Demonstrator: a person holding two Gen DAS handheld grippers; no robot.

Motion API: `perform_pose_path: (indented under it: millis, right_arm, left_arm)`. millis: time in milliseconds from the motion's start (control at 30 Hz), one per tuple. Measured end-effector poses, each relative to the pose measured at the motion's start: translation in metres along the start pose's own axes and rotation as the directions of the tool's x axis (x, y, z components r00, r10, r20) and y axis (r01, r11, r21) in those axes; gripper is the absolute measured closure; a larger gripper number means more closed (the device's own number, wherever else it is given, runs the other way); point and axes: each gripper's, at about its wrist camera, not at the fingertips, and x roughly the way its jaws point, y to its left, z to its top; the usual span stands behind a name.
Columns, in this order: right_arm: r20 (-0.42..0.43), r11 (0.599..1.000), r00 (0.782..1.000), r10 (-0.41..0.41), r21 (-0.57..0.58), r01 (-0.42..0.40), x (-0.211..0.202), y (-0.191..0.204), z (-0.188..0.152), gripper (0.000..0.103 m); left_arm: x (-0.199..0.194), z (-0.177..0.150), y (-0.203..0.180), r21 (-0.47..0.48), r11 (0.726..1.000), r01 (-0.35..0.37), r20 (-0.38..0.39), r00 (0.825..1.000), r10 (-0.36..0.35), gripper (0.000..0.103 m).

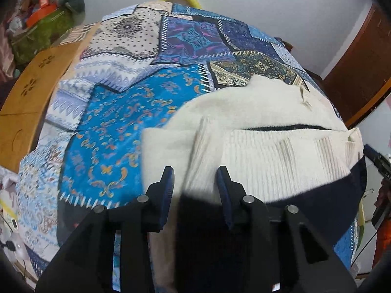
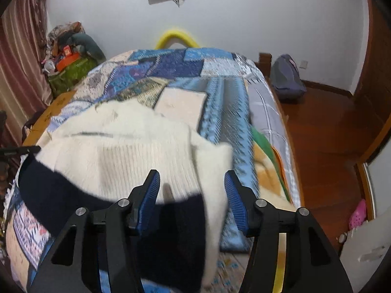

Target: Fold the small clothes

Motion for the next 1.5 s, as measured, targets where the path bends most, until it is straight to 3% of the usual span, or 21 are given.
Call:
perform_pose_path:
  millis: [100, 233, 467, 667, 1067, 1200, 1300, 1367, 1433, 1500]
  right_arm:
    - [0.002, 0.999, 1.0, 0.018, -0.034, -0.018, 0.009, 0.008, 0.009, 0.064]
    - [-0.063, 0.997, 0.998, -0.003, -0.074, -0.002, 0.03, 0.014, 0.013, 0.096]
    - [0.022, 0.995, 1.0, -0.019, -0.1, 0.021, 0.001, 0.017, 0.015, 0.097]
    - [0.116, 0.993, 0.992, -0.041, -0.109, 0.054, -0.023, 0.019, 0.041, 0.098]
    - [-0.01, 0.993, 0.995, -0.104, -0.063, 0.103, 0.057, -0.001, 0.041, 0.097]
    - [0.014, 0.984, 0.992, -0.126, -0.126, 0.127, 0.045, 0.007, 0.039, 0.094]
    - [0.064, 0.978, 0.987, -0.148, -0.141, 0.155, 0.023, 0.014, 0.045, 0.085]
    - [0.082, 0.982, 0.99, -0.118, -0.139, 0.129, 0.01, 0.019, 0.049, 0.073]
    - [0.099, 0.986, 0.993, -0.06, -0.149, 0.075, -0.005, 0.032, 0.052, 0.069]
    - [0.094, 0.984, 0.995, 0.018, -0.175, -0.001, -0.018, 0.052, 0.053, 0.063]
  left_arm:
    - [0.006, 0.003, -0.008, 0.032, 0.999, -0.006, -0.003, 1.0, 0.006, 0.091]
    - [0.001, 0.004, -0.017, 0.066, 0.997, -0.049, 0.029, 0.998, 0.047, 0.096]
    - [-0.052, 0.007, -0.017, 0.071, 0.995, -0.072, 0.174, 0.983, 0.059, 0.096]
    - [-0.075, 0.024, -0.017, 0.062, 0.993, -0.096, 0.264, 0.961, 0.076, 0.096]
    - [0.03, 0.041, 0.013, -0.01, 0.993, -0.117, 0.084, 0.989, 0.118, 0.096]
    - [0.03, 0.035, 0.007, 0.059, 0.988, -0.145, 0.075, 0.987, 0.141, 0.094]
    - [0.012, 0.035, 0.004, 0.074, 0.983, -0.169, 0.094, 0.982, 0.162, 0.093]
    - [-0.004, 0.036, 0.001, 0.078, 0.985, -0.152, 0.085, 0.986, 0.145, 0.084]
    - [-0.02, 0.035, -0.006, 0.091, 0.987, -0.13, 0.106, 0.987, 0.121, 0.066]
    - [-0.036, 0.032, -0.019, 0.122, 0.985, -0.123, 0.14, 0.985, 0.106, 0.055]
